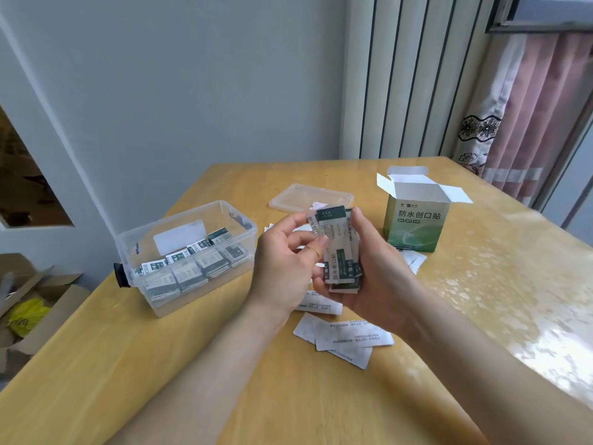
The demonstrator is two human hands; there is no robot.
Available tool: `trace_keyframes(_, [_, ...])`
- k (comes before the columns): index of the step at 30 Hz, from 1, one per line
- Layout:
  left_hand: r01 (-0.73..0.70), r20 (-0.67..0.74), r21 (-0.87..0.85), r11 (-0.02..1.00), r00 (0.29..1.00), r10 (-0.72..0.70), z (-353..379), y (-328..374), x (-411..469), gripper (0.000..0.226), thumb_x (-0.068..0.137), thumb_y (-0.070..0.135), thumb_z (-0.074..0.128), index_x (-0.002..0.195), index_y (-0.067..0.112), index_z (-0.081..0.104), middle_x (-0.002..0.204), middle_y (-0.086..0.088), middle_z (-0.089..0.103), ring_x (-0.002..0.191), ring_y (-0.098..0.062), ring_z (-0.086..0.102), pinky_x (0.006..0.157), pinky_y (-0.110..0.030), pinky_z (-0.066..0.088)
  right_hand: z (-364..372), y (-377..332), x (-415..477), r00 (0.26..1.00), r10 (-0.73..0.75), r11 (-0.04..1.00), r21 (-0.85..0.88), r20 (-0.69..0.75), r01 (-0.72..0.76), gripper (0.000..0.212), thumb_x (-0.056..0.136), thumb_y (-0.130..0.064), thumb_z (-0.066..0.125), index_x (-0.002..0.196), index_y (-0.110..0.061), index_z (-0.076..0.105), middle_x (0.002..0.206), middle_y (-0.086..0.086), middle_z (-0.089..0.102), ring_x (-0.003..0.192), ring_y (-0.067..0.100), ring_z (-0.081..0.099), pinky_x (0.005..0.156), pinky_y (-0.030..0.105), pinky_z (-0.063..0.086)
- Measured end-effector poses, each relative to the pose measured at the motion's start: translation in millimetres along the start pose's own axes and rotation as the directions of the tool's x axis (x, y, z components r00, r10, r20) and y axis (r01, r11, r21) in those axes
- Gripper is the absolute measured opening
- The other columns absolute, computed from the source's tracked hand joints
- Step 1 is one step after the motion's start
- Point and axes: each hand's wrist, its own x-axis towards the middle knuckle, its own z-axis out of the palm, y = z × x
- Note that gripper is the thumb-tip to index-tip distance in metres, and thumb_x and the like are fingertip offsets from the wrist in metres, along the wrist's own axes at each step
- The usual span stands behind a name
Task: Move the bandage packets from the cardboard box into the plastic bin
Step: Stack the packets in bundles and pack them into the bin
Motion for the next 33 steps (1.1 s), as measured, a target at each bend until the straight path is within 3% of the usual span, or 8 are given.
trace_keyframes(7, [-0.187, 0.031, 0.133, 0.973, 0.982, 0.185, -4.5, -1.5, 1.0, 0.045, 0.081, 0.007, 0.072, 0.117, 0.032, 0.063, 0.106, 0.010, 0.062, 0.100, -0.004, 0.056, 0.081, -0.032, 0.056, -2.8, -2.0, -2.5, 0.996, 0.005, 0.990, -0.142, 0.090, 0.008, 0.063, 0.093, -0.063, 0.040, 0.113, -0.008, 0.065, 0.060, 0.001, 0.045, 0.046, 0.011, 0.024, 0.041, 0.021, 0.021])
trace_keyframes(10, [-0.147, 0.155, 0.030, 0.989, 0.978, 0.141, -5.9, 4.9, 0.3, 0.039, 0.092, 0.028, 0.059, 0.130, 0.037, 0.055, 0.129, 0.007, 0.057, 0.119, 0.000, 0.051, 0.090, -0.014, 0.046, -5.2, -5.1, -5.5, 0.994, 0.013, 0.951, -0.307, 0.112, 0.023, 0.058, 0.091, -0.067, 0.037, 0.086, -0.016, 0.065, 0.061, 0.004, 0.042, 0.046, 0.013, 0.027, 0.042, 0.022, 0.020])
trace_keyframes(18, [-0.142, 0.364, 0.266, 0.953, 0.931, 0.037, -9.7, -9.6, 6.9, 0.039, 0.096, 0.042, 0.040, 0.133, 0.037, 0.050, 0.134, 0.004, 0.058, 0.127, -0.011, 0.051, 0.107, -0.033, 0.040, -15.3, -24.9, -14.1, 0.981, 0.027, 0.821, -0.564, 0.193, 0.088, 0.040, 0.085, -0.051, 0.056, 0.061, -0.020, 0.057, 0.054, 0.000, 0.030, 0.044, 0.014, 0.033, 0.043, 0.022, 0.022])
trace_keyframes(20, [-0.152, 0.402, 0.500, 0.852, 0.913, -0.073, -12.8, -10.4, 7.7, 0.041, 0.096, 0.044, 0.050, 0.135, 0.031, 0.049, 0.136, 0.006, 0.055, 0.129, -0.012, 0.048, 0.105, -0.032, 0.040, -22.5, -35.1, -14.2, 0.985, -0.102, 0.687, -0.707, 0.139, 0.171, 0.035, 0.085, -0.040, 0.064, 0.068, -0.011, 0.054, 0.048, -0.004, 0.033, 0.040, 0.011, 0.031, 0.040, 0.021, 0.022])
trace_keyframes(22, [-0.256, 0.437, 0.803, 0.538, 0.867, -0.240, -15.0, -13.3, 4.3, 0.061, 0.088, 0.052, 0.059, 0.142, 0.029, 0.041, 0.145, 0.008, 0.043, 0.136, -0.012, 0.036, 0.110, -0.034, 0.034, -34.2, -40.9, -9.8, 0.972, -0.226, 0.393, -0.906, 0.072, 0.158, 0.035, 0.087, -0.033, 0.068, 0.068, -0.007, 0.054, 0.046, -0.006, 0.042, 0.039, 0.009, 0.036, 0.040, 0.020, 0.028])
trace_keyframes(25, [-0.362, 0.458, 0.872, 0.328, 0.839, -0.292, -15.4, -16.3, 0.9, 0.064, 0.084, 0.057, 0.060, 0.138, 0.027, 0.044, 0.142, 0.007, 0.047, 0.131, -0.014, 0.040, 0.106, -0.035, 0.037, -48.5, -37.7, 0.8, 0.969, -0.245, -0.034, -0.999, 0.022, 0.014, 0.029, 0.085, -0.038, 0.068, 0.071, -0.014, 0.057, 0.064, 0.000, 0.060, 0.056, 0.018, 0.052, 0.051, 0.028, 0.037])
trace_keyframes(29, [-0.422, 0.451, 0.868, 0.260, 0.891, -0.060, -13.9, -17.5, 0.7, 0.023, 0.092, 0.039, 0.052, 0.105, 0.022, 0.060, 0.100, 0.004, 0.065, 0.099, -0.021, 0.059, 0.078, -0.036, 0.048, -51.0, -26.6, 7.0, 0.985, -0.171, -0.141, -0.988, -0.032, -0.056, 0.026, 0.081, -0.039, 0.072, 0.082, -0.018, 0.057, 0.077, 0.000, 0.061, 0.068, 0.021, 0.054, 0.057, 0.028, 0.041])
trace_keyframes(33, [-0.420, 0.476, 0.852, 0.314, 0.870, -0.129, -3.3, -18.1, -4.1, 0.050, 0.088, 0.057, 0.054, 0.125, 0.024, 0.049, 0.119, 0.008, 0.059, 0.114, -0.017, 0.049, 0.090, -0.038, 0.046, -53.1, -22.6, 9.8, 0.986, -0.165, -0.152, -0.988, -0.006, -0.031, 0.020, 0.078, -0.029, 0.075, 0.087, -0.018, 0.060, 0.083, 0.000, 0.064, 0.075, 0.022, 0.059, 0.062, 0.029, 0.046])
